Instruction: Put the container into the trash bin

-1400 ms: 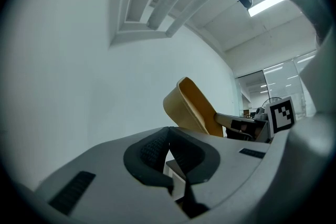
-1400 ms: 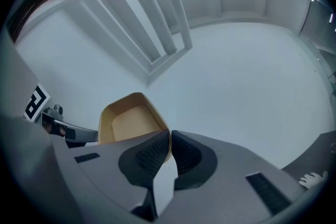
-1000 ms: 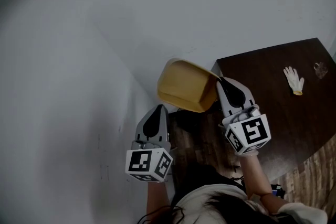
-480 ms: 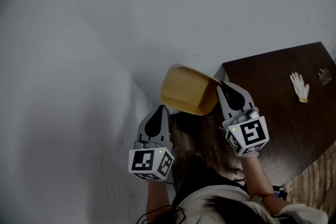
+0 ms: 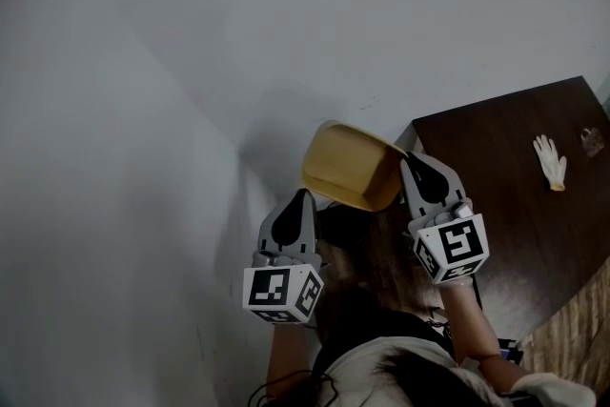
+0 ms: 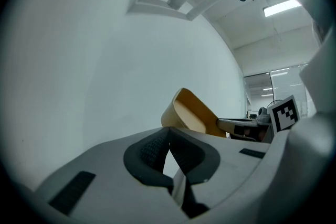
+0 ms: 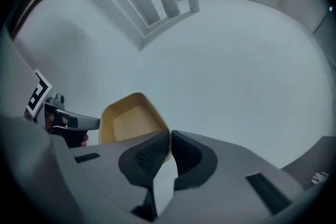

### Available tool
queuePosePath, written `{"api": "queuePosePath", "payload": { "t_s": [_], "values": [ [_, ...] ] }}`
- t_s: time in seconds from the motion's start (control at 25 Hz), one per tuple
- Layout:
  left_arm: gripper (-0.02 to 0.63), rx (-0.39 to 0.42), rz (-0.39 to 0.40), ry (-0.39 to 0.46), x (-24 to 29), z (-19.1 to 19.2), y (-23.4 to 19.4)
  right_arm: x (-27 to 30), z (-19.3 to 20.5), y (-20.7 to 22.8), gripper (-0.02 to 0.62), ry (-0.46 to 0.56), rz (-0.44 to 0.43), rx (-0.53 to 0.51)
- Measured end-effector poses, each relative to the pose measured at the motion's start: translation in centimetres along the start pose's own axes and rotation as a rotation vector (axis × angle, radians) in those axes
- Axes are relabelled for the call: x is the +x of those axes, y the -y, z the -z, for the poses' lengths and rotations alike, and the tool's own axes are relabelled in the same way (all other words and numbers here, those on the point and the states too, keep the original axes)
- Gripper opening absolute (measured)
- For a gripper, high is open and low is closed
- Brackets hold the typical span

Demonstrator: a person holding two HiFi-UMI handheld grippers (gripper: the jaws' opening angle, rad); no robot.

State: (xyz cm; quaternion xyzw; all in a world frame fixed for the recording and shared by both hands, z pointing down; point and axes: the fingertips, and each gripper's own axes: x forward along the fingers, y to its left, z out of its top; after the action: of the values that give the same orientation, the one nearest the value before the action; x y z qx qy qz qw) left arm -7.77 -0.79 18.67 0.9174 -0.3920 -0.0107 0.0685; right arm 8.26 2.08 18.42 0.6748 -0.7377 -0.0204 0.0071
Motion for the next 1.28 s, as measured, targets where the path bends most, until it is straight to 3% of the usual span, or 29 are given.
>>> {"api": "queuePosePath", "payload": {
  "t_s": [0.28, 0.6, 1.28],
  "values": [
    [0.02, -0.013, 0.027, -0.042, 3.1, 1.6, -3.1, 3.4, 3.2, 0.1, 0.025, -0.074, 0.04, 0.005],
    [0.02, -0.051, 0.009, -0.077, 6.4, 6.3, -5.5, 7.0, 8.0, 1.1, 0.025, -0.148, 0.038, -0.026],
    [0.02, -0.178, -0.115, -0.078, 10.9, 16.9, -10.7, 12.6, 19.6, 3.2, 0.025, -0.32, -0.035, -0.067]
  ]
}}
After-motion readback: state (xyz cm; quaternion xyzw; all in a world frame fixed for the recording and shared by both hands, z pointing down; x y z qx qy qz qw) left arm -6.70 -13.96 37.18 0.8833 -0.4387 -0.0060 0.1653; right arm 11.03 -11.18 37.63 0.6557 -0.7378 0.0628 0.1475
